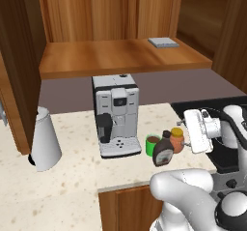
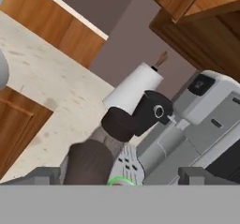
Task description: Pick the syrup bottle and honey bottle from the cabinet and place them next to the mug.
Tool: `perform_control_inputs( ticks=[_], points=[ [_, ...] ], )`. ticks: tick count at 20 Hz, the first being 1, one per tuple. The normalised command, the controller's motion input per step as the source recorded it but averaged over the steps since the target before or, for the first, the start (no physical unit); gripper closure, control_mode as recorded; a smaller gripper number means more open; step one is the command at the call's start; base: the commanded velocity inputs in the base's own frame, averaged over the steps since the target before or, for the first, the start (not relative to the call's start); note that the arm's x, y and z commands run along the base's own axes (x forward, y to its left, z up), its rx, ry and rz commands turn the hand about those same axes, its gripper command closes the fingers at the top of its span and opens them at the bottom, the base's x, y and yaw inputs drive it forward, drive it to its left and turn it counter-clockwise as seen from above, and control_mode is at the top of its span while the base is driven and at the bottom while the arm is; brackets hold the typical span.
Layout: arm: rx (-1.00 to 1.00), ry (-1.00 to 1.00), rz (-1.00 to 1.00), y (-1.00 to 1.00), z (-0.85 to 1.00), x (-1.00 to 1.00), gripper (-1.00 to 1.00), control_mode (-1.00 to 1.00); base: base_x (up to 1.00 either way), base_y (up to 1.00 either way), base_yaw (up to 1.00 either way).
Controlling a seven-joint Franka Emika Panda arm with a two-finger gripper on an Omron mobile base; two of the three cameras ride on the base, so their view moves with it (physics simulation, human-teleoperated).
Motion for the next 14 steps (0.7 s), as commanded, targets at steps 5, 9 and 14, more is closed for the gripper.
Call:
perform_control_inputs(
  ticks=[5, 9, 14],
  points=[
    [0.0, -0.06, 0.0, 0.15, 0.31, 0.0, -1.0, -1.0, 0.0, 0.0, 0.0],
    [0.01, -0.06, 0.0, 0.15, 0.38, -0.06, -1.0, -1.0, 0.0, 0.0, 0.0],
    [0.02, -0.04, 0.0, 0.21, 0.32, -0.15, -1.0, -1.0, 0.0, 0.0, 0.0]
  ],
)
